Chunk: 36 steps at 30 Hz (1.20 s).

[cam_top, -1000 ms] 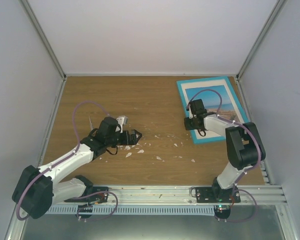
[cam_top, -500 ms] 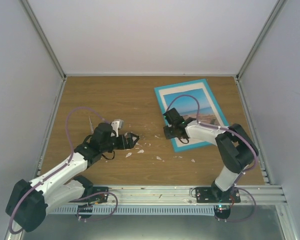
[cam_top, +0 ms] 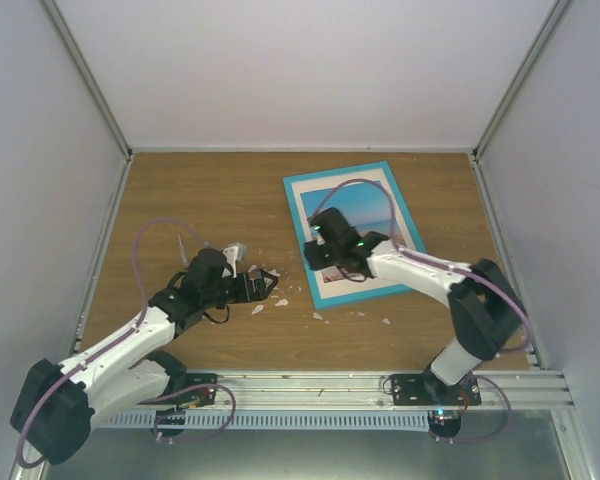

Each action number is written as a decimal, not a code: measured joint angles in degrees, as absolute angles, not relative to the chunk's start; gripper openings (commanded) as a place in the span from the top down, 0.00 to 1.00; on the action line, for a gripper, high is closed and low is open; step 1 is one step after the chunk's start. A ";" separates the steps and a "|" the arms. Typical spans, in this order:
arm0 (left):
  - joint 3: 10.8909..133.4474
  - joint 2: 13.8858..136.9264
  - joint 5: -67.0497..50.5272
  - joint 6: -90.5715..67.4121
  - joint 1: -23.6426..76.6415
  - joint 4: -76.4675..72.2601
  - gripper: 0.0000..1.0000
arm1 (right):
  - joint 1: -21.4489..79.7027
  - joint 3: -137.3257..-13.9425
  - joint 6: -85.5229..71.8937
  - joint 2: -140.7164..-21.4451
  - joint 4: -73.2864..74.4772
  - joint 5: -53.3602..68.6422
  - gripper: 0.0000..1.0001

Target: Take the photo out of the frame

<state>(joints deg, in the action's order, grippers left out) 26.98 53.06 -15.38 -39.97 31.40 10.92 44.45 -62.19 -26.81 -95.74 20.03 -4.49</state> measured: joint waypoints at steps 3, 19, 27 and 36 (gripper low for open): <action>27.05 55.96 -15.42 -40.56 32.14 10.55 0.01 | 37.91 -58.17 -25.26 -88.49 19.88 -3.86 0.42; 38.96 81.45 -15.59 -40.47 36.34 4.84 0.03 | -7.35 -46.30 -16.75 -82.67 13.80 12.71 0.09; 43.48 91.02 -16.71 -39.83 37.67 2.04 0.04 | -9.10 -46.30 -14.72 -92.47 11.44 17.30 0.04; 45.78 94.63 -15.27 -36.99 37.74 2.76 0.06 | -3.14 -41.12 -13.32 -90.78 6.79 19.94 0.04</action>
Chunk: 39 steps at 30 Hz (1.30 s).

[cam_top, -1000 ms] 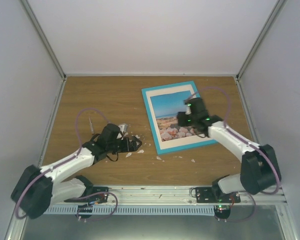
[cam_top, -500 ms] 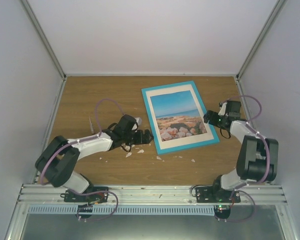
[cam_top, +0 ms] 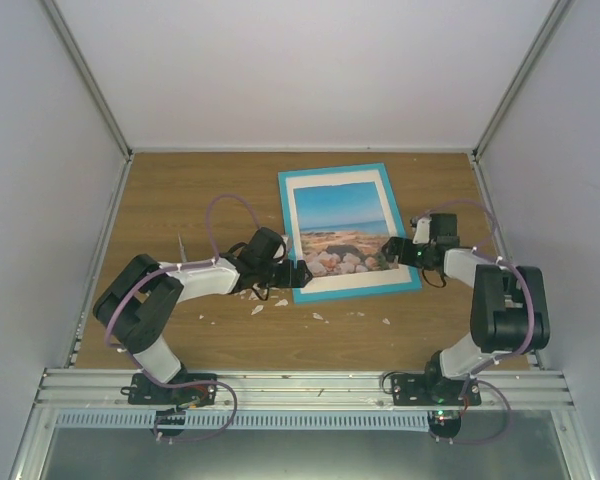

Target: Take the photo out of the frame

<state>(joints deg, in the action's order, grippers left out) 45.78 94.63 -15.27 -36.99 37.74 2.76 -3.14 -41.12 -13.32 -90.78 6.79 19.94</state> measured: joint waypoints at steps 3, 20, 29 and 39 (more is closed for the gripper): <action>46.06 94.52 -13.10 -35.44 37.74 3.99 0.10 | -0.21 -39.44 -13.45 -89.27 6.28 20.67 0.04; 49.21 93.91 -2.74 -26.06 30.85 17.78 0.36 | 11.25 -35.24 -16.38 -82.87 7.05 18.02 0.03; 52.21 95.48 -5.23 -22.15 25.06 19.20 0.46 | 12.27 -34.48 -16.45 -82.72 6.94 16.47 0.04; 57.71 101.14 -8.64 -19.44 24.38 20.27 0.47 | 13.43 -34.48 -16.78 -83.37 6.81 14.26 0.05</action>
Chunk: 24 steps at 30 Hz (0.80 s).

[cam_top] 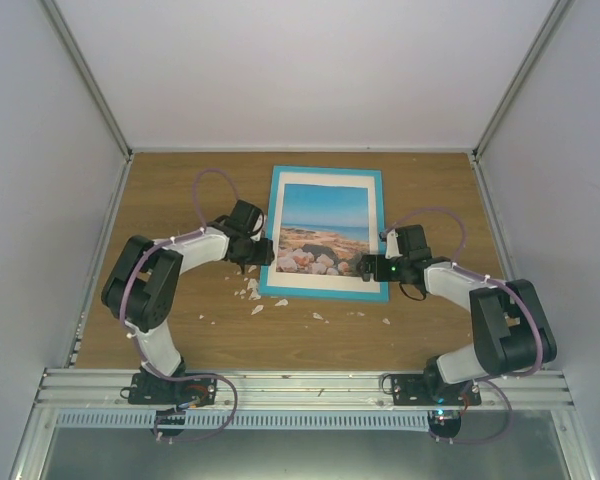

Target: Take the photo out of the frame

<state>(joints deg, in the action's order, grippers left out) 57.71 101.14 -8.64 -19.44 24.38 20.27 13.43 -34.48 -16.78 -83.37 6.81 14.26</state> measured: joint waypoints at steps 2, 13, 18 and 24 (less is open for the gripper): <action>58.57 101.91 -8.82 -18.92 24.38 20.49 0.50 | 13.56 -34.48 -16.78 -83.37 6.81 14.00 0.05; 60.80 103.59 -8.03 -17.85 24.88 21.23 0.62 | 14.74 -34.48 -16.78 -83.35 6.85 12.10 0.04; 61.14 103.77 -5.91 -17.89 25.89 21.34 0.66 | 16.62 -34.50 -16.82 -82.54 8.34 9.61 0.04; 61.49 103.55 -1.43 -18.37 27.14 22.04 0.81 | 20.67 -34.50 -17.39 -79.13 11.99 4.97 0.04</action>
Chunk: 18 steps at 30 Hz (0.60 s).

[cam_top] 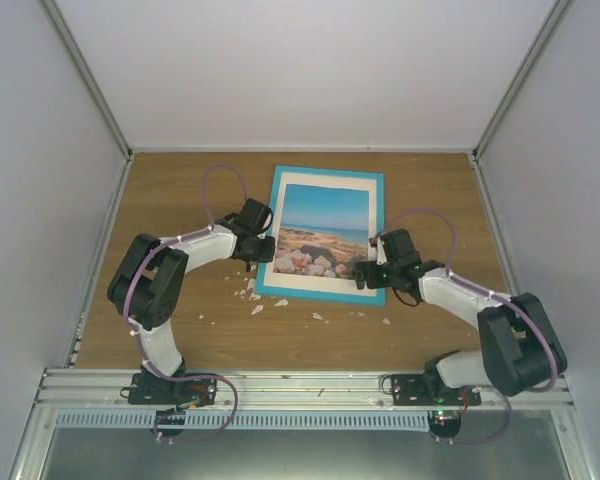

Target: Take the photo out of the frame

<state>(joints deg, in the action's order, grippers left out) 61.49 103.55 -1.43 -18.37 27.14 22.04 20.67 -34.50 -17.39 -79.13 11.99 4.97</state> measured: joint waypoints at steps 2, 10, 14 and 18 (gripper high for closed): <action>61.45 103.35 -0.34 -18.79 27.38 22.15 0.84 | 23.35 -34.50 -17.69 -77.01 12.95 3.03 0.04; 60.14 102.00 1.65 -19.68 27.79 22.35 0.92 | 37.82 -34.50 -18.46 -71.57 13.34 -5.13 0.03; 58.94 100.07 2.76 -20.01 27.77 25.28 0.94 | 47.13 -34.50 -18.15 -70.48 13.39 -10.61 0.02; 58.35 98.19 3.25 -20.40 27.83 28.10 0.96 | 56.66 -34.70 -16.75 -71.07 13.17 -16.32 0.01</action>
